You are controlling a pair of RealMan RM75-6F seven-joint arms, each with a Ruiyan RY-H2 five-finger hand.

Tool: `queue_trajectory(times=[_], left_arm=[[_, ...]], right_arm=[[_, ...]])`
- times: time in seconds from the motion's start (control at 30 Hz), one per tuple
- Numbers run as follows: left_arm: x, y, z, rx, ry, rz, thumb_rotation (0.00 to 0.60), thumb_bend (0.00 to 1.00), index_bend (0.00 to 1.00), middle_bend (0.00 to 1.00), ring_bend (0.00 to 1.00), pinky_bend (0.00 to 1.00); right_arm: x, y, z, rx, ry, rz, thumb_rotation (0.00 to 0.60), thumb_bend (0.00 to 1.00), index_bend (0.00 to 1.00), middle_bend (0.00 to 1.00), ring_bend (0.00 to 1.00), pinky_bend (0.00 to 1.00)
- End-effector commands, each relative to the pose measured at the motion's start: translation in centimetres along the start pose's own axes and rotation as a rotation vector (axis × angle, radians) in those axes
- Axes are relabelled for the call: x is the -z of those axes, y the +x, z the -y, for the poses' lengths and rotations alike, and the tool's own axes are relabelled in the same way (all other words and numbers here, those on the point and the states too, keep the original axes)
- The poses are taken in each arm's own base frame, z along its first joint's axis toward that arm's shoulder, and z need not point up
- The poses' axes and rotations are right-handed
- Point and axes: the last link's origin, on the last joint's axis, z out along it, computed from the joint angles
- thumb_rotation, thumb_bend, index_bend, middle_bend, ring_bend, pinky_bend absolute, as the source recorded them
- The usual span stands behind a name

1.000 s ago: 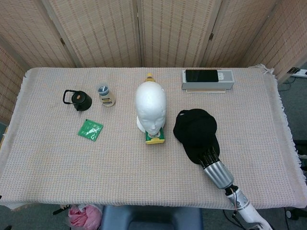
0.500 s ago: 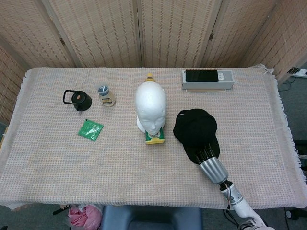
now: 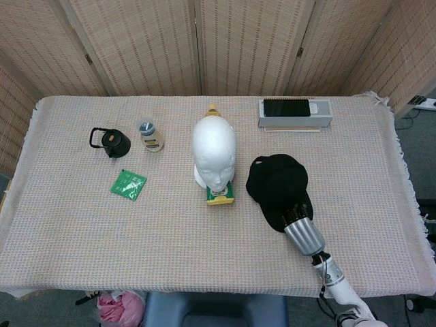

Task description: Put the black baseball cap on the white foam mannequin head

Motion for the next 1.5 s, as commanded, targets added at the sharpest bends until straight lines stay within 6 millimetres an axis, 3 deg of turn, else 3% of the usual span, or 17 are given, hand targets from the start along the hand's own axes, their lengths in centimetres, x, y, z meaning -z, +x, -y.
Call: queue_trajectory(times=[0.03, 0.23, 0.4, 0.57, 0.93, 1.13, 1.27, 1.5], left_arm=[[0.0, 0.0, 0.0, -0.001, 0.004, -0.005, 0.6, 0.07, 0.2, 0.06, 0.04, 0.14], [0.1, 0.3, 0.2, 0.001, 0.011, -0.025, 0.6, 0.07, 0.2, 0.06, 0.04, 0.14], [0.2, 0.3, 0.2, 0.0, 0.009, -0.033, 0.6, 0.07, 0.2, 0.06, 0.04, 0.14], [0.2, 0.2, -0.1, -0.009, 0.005, -0.045, 0.6, 0.07, 0.19, 0.06, 0.04, 0.14], [0.3, 0.1, -0.1, -0.015, 0.009, -0.05, 0.6, 0.07, 0.15, 0.06, 0.04, 0.14], [0.3, 0.1, 0.0, -0.014, 0.012, -0.048, 0.6, 0.07, 0.15, 0.06, 0.04, 0.14], [0.3, 0.1, 0.0, -0.013, 0.011, -0.047, 0.6, 0.07, 0.15, 0.06, 0.04, 0.14], [0.4, 0.1, -0.1, -0.012, 0.008, -0.044, 0.6, 0.07, 0.15, 0.06, 0.04, 0.14]], right_arm=[[-0.6, -0.3, 0.2, -0.008, -0.01, 0.028, 0.6, 0.27, 0.48, 0.48, 0.43, 0.53], [-1.5, -0.1, 0.2, -0.075, -0.061, 0.018, 0.6, 0.29, 0.55, 0.53, 0.51, 0.69], [-1.5, 0.9, -0.7, -0.162, -0.139, -0.052, 0.6, 0.33, 0.63, 0.59, 0.57, 0.76], [-1.8, 2.0, -2.3, -0.214, -0.207, -0.148, 0.6, 0.43, 0.71, 0.65, 0.64, 0.83], [-3.6, 3.2, -5.7, -0.227, -0.332, -0.265, 0.6, 0.52, 0.75, 0.68, 0.68, 0.88], [-5.1, 4.8, -7.9, -0.138, -0.367, -0.376, 0.6, 0.57, 0.77, 0.69, 0.69, 0.89], [-6.3, 6.6, -9.8, -0.057, -0.387, -0.493, 0.6, 0.57, 0.77, 0.69, 0.69, 0.89], [-7.9, 10.1, -11.2, 0.077, -0.409, -0.67, 0.6, 0.57, 0.77, 0.69, 0.69, 0.89]])
